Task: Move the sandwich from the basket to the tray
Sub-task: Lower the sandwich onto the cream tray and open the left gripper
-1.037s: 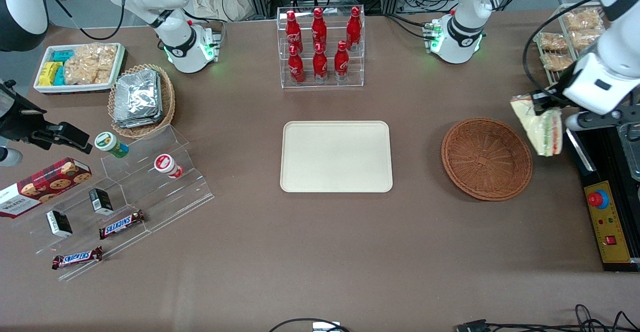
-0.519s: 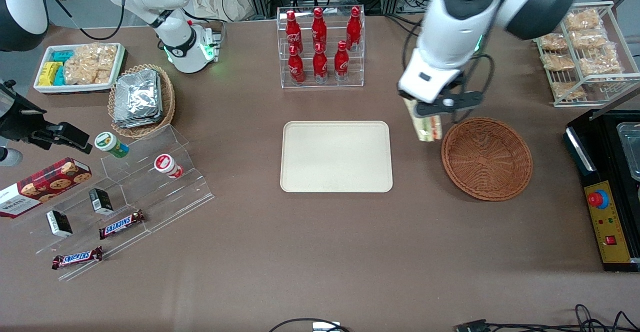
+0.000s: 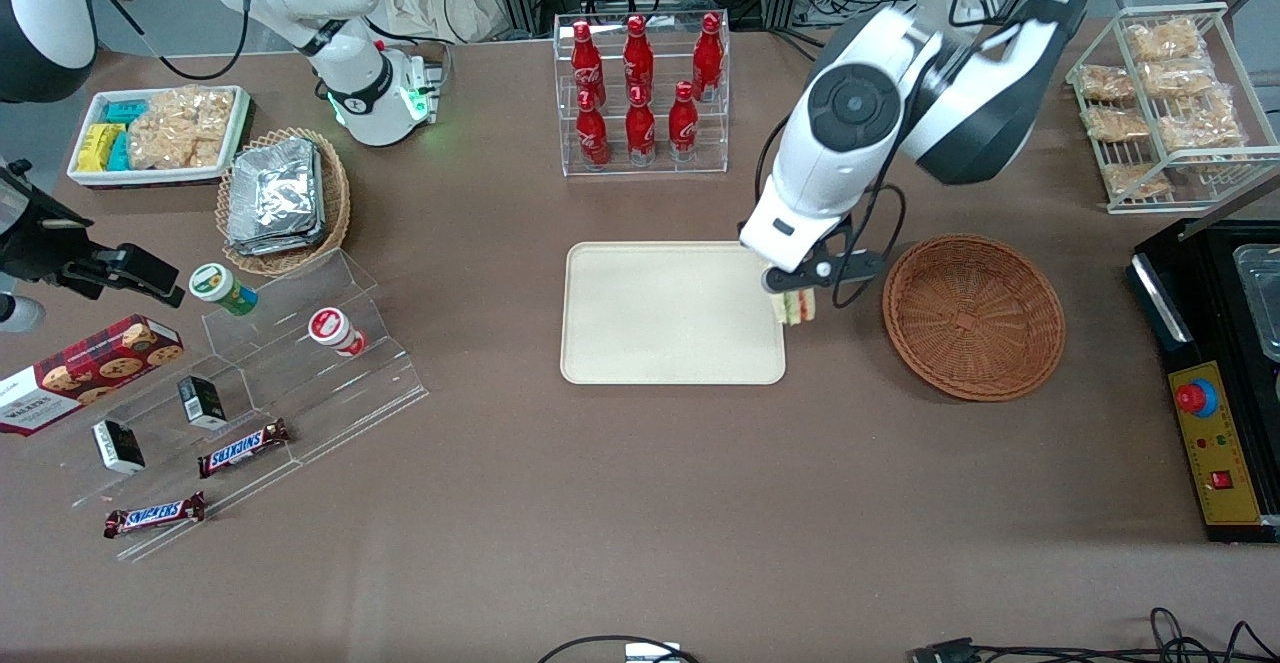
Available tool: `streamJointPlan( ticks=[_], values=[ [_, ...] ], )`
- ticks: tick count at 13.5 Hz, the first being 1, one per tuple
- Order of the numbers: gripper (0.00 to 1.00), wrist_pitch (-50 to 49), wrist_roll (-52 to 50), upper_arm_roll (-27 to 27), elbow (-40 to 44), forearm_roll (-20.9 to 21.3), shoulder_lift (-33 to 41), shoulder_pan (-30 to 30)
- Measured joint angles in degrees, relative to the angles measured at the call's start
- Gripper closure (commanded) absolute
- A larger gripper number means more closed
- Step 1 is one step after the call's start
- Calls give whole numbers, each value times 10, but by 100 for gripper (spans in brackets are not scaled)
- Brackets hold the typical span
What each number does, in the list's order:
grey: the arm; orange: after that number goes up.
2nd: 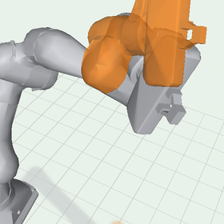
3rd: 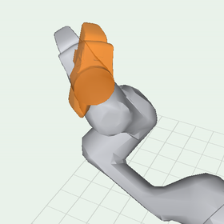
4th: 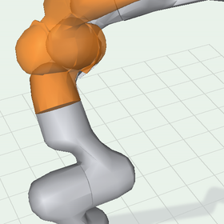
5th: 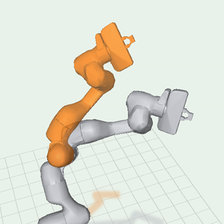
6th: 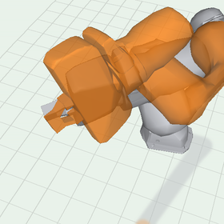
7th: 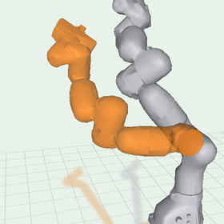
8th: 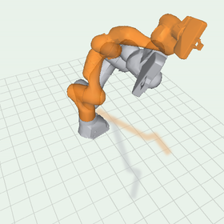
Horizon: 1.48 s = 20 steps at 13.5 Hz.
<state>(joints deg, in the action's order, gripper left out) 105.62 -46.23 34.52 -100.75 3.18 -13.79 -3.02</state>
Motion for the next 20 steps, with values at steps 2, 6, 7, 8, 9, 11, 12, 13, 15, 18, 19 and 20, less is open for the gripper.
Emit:
streamJointPlan(
  ticks=[2, 6, 7, 8, 9, 11, 12, 13, 15, 18, 19, 20],
  values=[
    [100, 90, 0, 0, -65, 9, -17, -1],
    [100, 198, -10, -1, -113, 71, -92, -1],
    [100, 212, -12, -1, -113, 88, -113, -1],
    [100, 223, -13, -1, -113, 105, -131, -1],
    [100, 233, -14, -1, -113, 116, -146, -1],
    [95, 245, -14, -1, -113, 127, -167, -2],
    [62, 247, -14, -1, -112, 130, -172, -2],
    [1, 248, -14, -1, -112, 132, -174, -3],
    [0, 248, -14, -1, -111, 133, -174, -3],
    [0, 240, -20, -1, -105, 134, -171, -3],
    [0, 226, -21, -1, -99, 134, -165, -3],
    [0, 207, -21, -1, -90, 134, -155, -2]
  ],
)
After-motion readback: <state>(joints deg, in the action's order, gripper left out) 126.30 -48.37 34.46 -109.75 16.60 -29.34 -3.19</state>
